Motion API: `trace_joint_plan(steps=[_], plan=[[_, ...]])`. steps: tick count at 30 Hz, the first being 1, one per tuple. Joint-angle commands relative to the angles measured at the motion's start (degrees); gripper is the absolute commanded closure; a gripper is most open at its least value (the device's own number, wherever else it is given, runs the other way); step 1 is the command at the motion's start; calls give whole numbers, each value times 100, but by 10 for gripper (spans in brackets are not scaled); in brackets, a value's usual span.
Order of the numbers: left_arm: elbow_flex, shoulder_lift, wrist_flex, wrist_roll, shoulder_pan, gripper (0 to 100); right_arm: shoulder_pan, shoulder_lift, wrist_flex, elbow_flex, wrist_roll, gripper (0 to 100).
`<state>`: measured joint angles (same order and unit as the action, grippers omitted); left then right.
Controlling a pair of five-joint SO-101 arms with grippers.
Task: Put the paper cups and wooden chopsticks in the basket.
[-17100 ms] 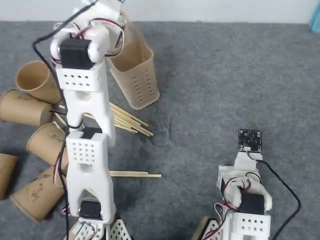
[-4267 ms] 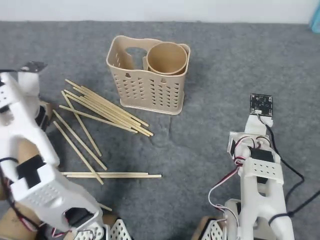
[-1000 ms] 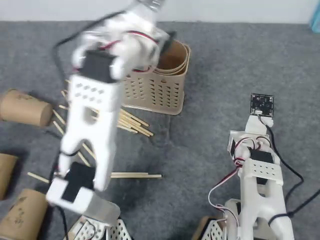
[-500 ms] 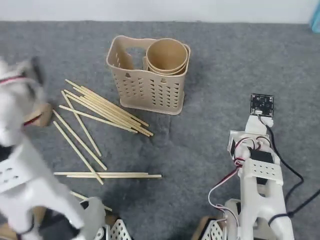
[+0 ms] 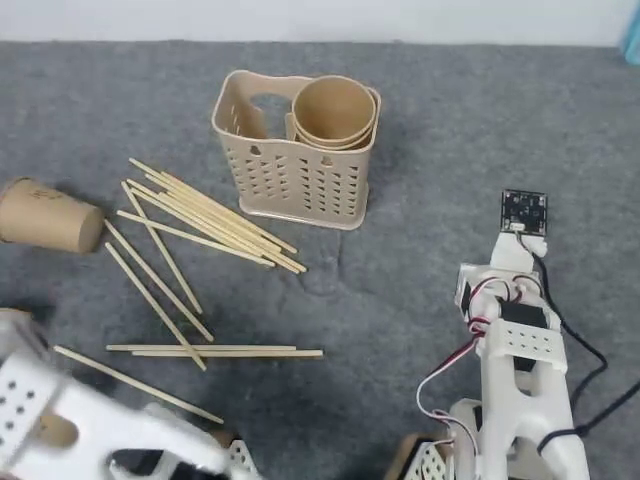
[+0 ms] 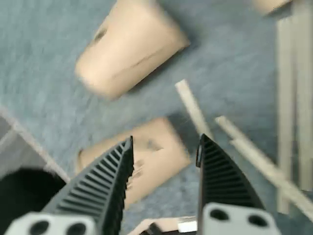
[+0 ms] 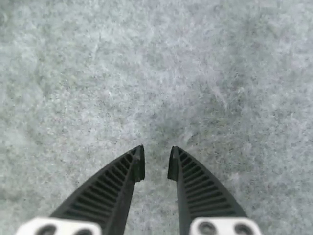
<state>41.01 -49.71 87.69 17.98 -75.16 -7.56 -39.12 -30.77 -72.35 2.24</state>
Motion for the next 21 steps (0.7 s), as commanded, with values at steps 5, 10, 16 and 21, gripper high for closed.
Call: trace_joint_plan(steps=[5,10,16,21], plan=[[1420,-791,-440,1591,-1908,801,-31,-251,127,44,114,904],[1851,-967,-703,2004,-2901,802,-31,-251,127,35,308,904],[3055,-1275,-1864,1978,-2945,804,136,-251,75,26,396,907],[3820,-1864,-2435,1530,-2391,805,136,-251,66,18,404,907]])
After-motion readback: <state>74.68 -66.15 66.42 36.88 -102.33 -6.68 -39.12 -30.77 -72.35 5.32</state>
